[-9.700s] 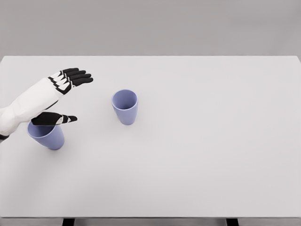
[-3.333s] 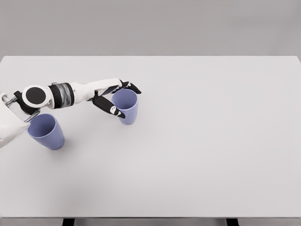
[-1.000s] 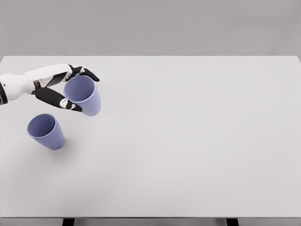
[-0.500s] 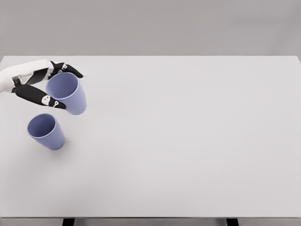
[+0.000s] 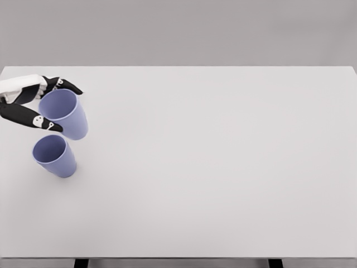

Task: Place the right cup on the left cup with left arm

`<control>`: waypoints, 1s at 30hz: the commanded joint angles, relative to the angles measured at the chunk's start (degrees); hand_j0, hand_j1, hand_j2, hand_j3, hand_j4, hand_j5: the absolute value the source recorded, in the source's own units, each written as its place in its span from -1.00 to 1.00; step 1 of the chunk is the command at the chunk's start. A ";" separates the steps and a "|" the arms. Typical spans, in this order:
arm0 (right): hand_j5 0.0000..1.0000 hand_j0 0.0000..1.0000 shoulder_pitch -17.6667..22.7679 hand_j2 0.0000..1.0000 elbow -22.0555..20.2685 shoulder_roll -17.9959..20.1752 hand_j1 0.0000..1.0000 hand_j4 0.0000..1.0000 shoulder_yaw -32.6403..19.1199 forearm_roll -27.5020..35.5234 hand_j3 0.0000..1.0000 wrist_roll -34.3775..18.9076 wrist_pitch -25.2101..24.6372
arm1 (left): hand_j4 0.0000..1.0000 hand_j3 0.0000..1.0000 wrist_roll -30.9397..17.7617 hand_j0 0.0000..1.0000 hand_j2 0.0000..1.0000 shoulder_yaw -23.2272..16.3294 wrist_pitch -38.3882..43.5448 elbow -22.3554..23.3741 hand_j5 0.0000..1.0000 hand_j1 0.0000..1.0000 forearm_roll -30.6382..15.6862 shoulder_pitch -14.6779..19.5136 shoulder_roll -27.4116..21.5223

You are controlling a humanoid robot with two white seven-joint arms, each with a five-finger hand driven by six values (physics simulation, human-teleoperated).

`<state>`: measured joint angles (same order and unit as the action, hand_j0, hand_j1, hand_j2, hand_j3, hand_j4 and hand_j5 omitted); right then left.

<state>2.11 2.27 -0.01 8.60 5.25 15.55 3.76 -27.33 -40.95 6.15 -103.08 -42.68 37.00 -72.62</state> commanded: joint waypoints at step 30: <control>1.00 1.00 0.00 1.00 0.01 0.01 1.00 1.00 0.01 0.03 1.00 0.01 -0.07 | 0.38 0.38 -0.97 0.38 0.38 0.08 -0.52 -0.01 0.38 0.38 -5.22 -2.55 -8.86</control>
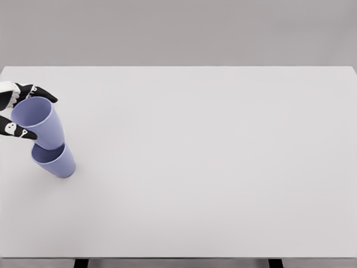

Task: Place the right cup on the left cup with left arm

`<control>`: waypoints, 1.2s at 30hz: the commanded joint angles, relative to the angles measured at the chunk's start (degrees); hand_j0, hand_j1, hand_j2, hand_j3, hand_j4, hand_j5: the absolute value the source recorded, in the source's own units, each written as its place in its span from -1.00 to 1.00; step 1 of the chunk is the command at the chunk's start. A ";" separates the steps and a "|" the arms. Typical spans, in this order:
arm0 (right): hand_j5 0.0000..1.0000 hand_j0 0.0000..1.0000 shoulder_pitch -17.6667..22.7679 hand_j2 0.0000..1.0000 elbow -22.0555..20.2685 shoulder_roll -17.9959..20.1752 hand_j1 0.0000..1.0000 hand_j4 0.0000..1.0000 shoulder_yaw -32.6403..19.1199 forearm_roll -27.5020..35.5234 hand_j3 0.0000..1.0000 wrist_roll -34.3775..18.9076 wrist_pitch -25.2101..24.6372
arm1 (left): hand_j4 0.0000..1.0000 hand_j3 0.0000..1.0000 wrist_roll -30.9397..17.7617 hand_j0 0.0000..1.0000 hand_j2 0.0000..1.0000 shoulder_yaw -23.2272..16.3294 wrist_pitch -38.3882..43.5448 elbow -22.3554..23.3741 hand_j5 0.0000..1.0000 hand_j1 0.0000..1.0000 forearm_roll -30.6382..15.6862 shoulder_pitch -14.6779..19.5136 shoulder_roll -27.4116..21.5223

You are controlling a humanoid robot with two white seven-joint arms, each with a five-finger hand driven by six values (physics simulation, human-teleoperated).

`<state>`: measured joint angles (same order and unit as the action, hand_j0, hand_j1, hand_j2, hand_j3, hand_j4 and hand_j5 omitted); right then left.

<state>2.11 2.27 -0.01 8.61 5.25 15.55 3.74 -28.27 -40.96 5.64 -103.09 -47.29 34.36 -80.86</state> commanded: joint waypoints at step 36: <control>1.00 1.00 0.00 1.00 0.01 0.01 1.00 1.00 0.01 0.03 1.00 0.00 0.04 | 0.39 0.39 -3.64 0.39 0.39 0.00 -1.51 -0.01 0.39 0.39 -1.84 -0.88 -2.46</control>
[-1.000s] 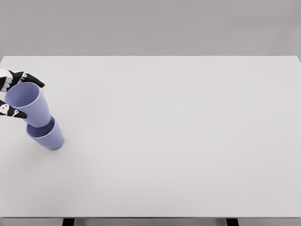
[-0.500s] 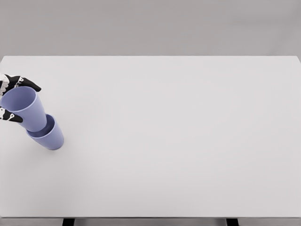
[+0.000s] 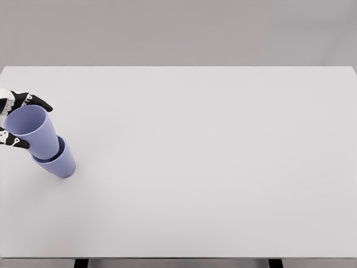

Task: Place the right cup on the left cup with left arm

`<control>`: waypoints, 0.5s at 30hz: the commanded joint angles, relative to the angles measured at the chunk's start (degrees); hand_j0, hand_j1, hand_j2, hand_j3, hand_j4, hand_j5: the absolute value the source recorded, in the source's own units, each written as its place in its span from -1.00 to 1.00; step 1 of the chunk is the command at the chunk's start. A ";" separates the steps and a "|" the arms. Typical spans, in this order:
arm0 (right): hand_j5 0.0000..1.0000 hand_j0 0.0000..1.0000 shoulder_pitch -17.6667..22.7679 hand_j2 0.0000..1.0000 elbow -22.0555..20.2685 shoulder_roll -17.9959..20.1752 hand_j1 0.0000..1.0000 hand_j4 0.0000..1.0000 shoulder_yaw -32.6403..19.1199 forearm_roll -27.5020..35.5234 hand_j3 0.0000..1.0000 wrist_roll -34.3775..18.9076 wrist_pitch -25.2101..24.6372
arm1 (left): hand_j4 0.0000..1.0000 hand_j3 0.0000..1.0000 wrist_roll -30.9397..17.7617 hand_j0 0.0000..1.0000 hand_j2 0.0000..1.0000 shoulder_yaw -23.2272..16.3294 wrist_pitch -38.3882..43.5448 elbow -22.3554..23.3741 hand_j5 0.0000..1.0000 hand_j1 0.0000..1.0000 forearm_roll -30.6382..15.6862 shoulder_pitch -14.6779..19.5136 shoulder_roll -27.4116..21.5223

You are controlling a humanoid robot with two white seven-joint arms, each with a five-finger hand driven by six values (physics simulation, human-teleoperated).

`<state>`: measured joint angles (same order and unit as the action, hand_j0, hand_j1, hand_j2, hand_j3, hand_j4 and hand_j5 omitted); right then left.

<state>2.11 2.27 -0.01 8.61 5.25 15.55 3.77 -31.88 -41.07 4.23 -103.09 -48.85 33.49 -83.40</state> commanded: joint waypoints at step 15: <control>1.00 1.00 0.00 1.00 0.01 0.01 1.00 1.00 -0.09 0.03 1.00 0.01 0.01 | 0.39 0.39 0.06 0.39 0.39 0.11 -0.02 0.44 0.39 0.39 -0.02 -0.88 1.83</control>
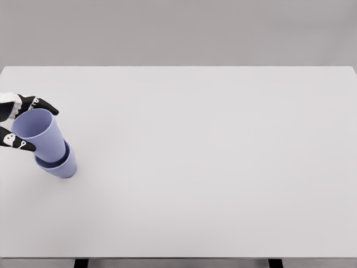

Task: Place the right cup on the left cup with left arm

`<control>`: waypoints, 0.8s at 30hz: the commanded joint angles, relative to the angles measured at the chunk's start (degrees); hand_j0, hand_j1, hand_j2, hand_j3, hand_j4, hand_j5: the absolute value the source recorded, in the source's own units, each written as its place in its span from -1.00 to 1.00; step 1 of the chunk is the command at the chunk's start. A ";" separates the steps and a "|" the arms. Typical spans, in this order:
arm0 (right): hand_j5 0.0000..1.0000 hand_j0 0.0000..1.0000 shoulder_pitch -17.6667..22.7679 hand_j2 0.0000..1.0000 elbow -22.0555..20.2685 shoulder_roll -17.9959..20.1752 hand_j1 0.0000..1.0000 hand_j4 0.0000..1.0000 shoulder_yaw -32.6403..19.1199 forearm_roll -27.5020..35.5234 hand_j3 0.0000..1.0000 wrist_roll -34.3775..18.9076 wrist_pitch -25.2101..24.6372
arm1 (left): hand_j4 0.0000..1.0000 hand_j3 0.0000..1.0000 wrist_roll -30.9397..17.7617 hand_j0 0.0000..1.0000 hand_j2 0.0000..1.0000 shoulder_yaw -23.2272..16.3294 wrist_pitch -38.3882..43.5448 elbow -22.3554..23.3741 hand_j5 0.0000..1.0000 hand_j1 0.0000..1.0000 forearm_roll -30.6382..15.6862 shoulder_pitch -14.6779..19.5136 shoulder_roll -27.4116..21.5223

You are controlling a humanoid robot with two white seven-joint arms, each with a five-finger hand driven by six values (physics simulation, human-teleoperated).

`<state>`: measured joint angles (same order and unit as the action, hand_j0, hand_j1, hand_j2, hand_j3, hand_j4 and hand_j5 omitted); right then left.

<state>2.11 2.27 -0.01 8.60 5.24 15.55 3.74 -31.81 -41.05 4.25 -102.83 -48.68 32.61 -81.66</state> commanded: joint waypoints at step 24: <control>1.00 1.00 0.00 1.00 0.01 0.01 1.00 1.00 0.01 0.03 1.00 0.01 0.04 | 0.42 0.42 0.26 0.42 0.42 0.09 0.05 0.61 0.42 0.42 -0.19 -0.79 0.98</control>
<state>2.11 2.27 -0.01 8.60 5.25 15.55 3.75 -31.57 -41.06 4.34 -102.21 -48.64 31.82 -80.66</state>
